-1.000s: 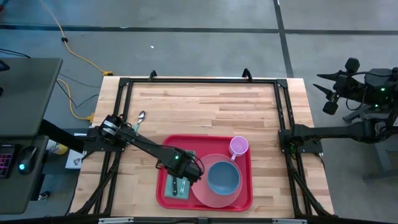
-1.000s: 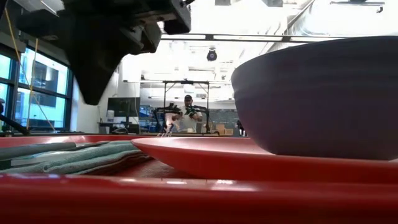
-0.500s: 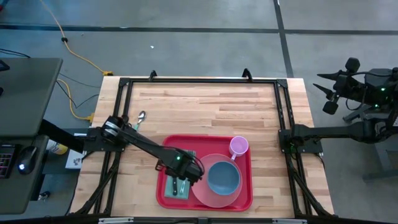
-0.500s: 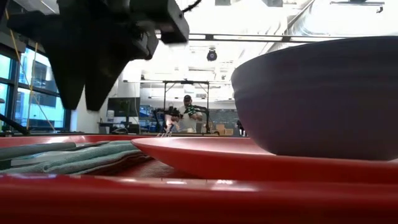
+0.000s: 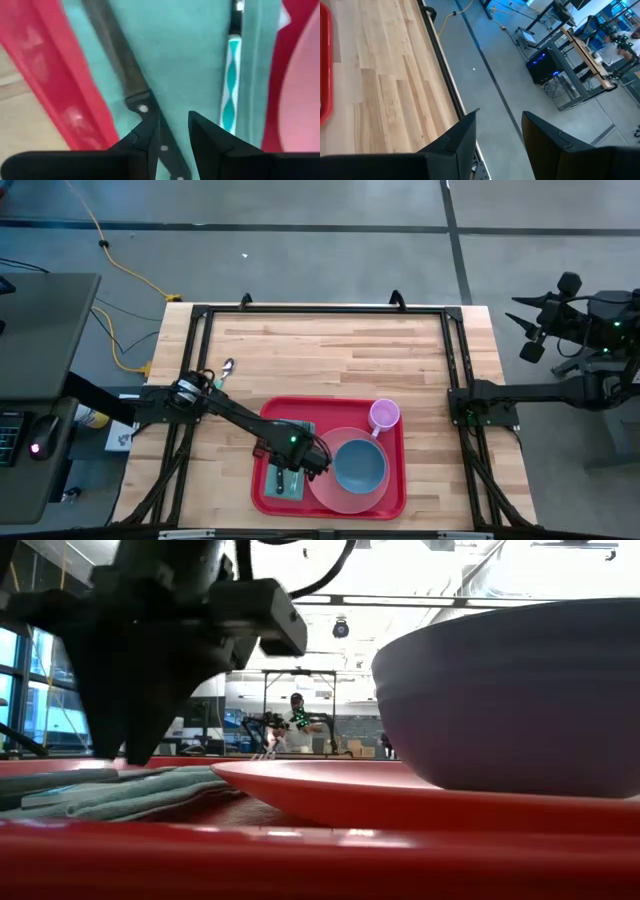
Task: Set up tray
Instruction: Adjust the black knife
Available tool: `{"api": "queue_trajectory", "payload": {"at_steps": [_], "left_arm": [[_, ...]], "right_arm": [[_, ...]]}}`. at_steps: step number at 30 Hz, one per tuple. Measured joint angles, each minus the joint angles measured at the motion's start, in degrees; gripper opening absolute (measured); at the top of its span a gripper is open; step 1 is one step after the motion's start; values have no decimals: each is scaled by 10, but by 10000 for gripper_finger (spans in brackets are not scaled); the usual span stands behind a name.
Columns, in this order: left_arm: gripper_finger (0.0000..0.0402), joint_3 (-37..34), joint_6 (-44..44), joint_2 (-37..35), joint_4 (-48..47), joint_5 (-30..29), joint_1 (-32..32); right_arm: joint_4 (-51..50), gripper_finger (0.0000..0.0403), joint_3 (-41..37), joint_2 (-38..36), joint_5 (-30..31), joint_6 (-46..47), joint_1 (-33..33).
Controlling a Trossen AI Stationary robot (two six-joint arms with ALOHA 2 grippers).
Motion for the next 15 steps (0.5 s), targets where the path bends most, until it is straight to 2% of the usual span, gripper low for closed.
{"api": "queue_trajectory", "payload": {"at_steps": [4, 15], "left_arm": [[133, 1, 0, -14, -35, -1, 1], [134, 1, 0, -10, -49, 10, 0]], "right_arm": [[0, 138, 0, 0, 0, 1, 0], [0, 138, 0, 0, 2, 2, 0]]}}
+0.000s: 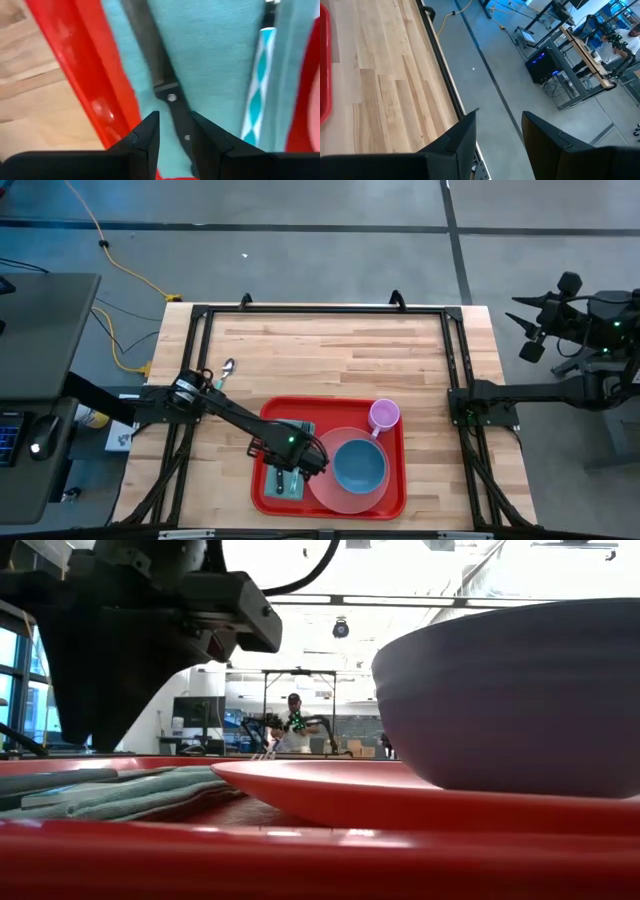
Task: Set up tray
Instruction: Adjust the black knife
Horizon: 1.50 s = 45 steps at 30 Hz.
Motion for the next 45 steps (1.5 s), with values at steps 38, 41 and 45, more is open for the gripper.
{"api": "queue_trajectory", "payload": {"at_steps": [38, 41, 45], "left_arm": [[134, -22, 11, 5, 27, -10, -5], [134, -22, 11, 5, 31, -10, -5], [134, -17, 10, 5, 20, -9, -4]], "right_arm": [[0, 138, 0, 0, 0, -2, 0], [0, 138, 0, 0, 0, -2, 0], [0, 138, 0, 0, 0, -2, 0]]}}
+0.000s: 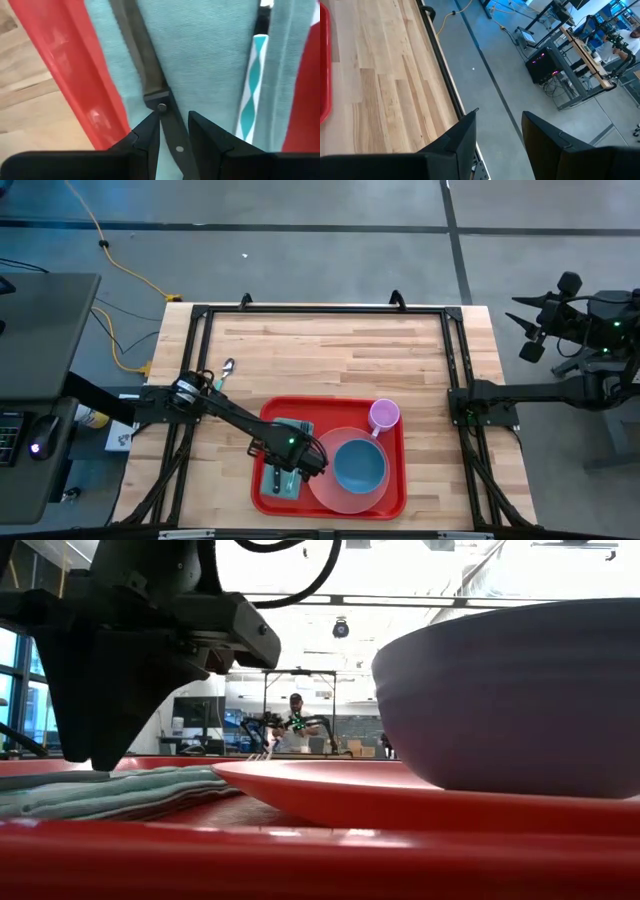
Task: Set up tray
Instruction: Adjust the black knife
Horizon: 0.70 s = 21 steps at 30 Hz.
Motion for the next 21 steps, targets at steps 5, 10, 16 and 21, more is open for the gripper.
{"api": "queue_trajectory", "payload": {"at_steps": [5, 10, 16, 21], "left_arm": [[134, 0, -2, 0, -3, 8, 0], [134, -3, -2, 0, -1, 12, -1], [134, -32, -7, -2, 59, 22, -1], [134, -45, -10, -3, 89, 26, -1]], "right_arm": [[0, 138, 0, 0, 0, 0, 0], [0, 138, 0, 0, 0, 1, 0], [0, 138, 0, 0, 0, 2, 0], [0, 138, 0, 0, 0, 0, 0]]}}
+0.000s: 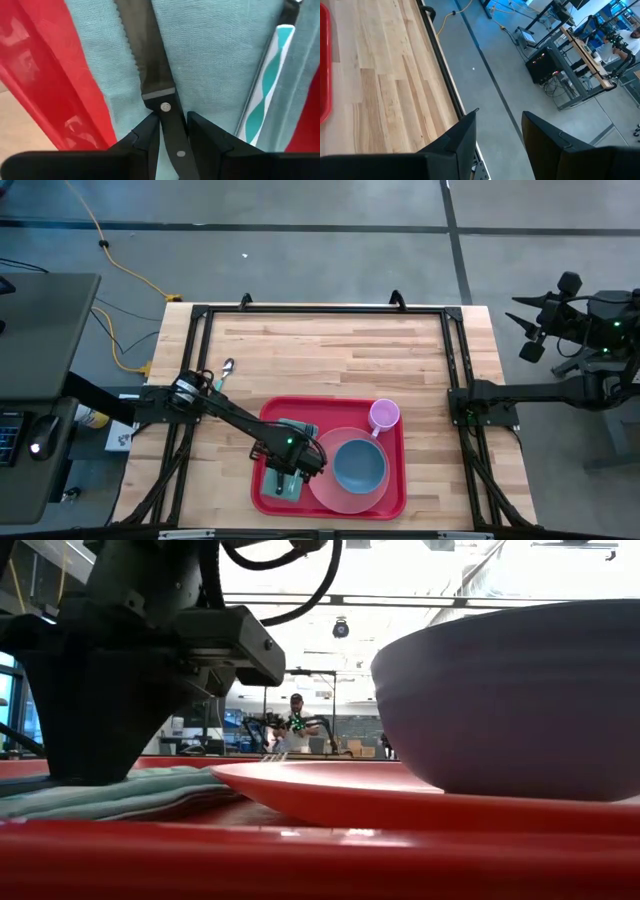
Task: Set up tray
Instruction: Adjust the black knife
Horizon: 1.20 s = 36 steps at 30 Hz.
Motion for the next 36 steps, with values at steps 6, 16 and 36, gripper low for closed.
{"api": "queue_trajectory", "payload": {"at_steps": [6, 16, 36], "left_arm": [[114, 0, 0, -2, 24, -8, 1], [55, 1, 4, -3, 35, -17, 1], [55, 43, 43, -16, -20, -47, 1]], "right_arm": [[0, 138, 0, 0, 1, -4, 0], [0, 138, 0, 0, 2, -5, 0], [0, 138, 0, 0, 2, -3, 0]]}}
